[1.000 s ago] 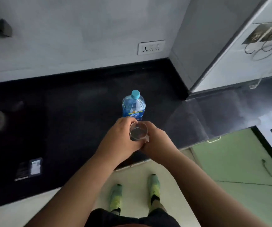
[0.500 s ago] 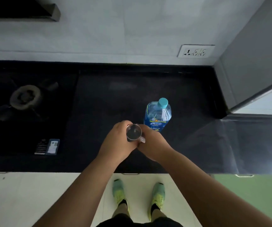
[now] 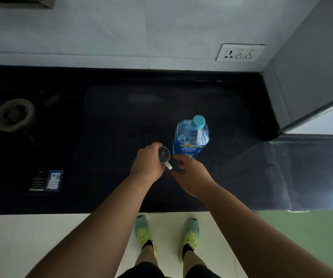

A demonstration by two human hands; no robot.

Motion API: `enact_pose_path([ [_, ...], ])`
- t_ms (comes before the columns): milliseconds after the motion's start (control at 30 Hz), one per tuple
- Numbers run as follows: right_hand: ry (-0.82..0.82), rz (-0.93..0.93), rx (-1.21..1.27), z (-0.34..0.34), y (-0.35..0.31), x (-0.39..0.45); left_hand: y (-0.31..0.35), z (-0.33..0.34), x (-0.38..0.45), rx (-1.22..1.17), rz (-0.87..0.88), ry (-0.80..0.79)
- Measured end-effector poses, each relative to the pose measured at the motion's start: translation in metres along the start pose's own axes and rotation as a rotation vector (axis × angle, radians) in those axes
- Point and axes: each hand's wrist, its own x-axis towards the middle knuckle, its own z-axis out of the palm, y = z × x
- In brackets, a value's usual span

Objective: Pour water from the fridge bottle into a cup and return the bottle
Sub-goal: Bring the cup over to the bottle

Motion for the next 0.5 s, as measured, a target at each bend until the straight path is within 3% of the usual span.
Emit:
enact_pose_path([
  [500, 0.059, 0.060, 0.011, -0.004, 0.026, -0.002, 0.006, 0.012, 0.009, 0.048, 0.013, -0.137],
])
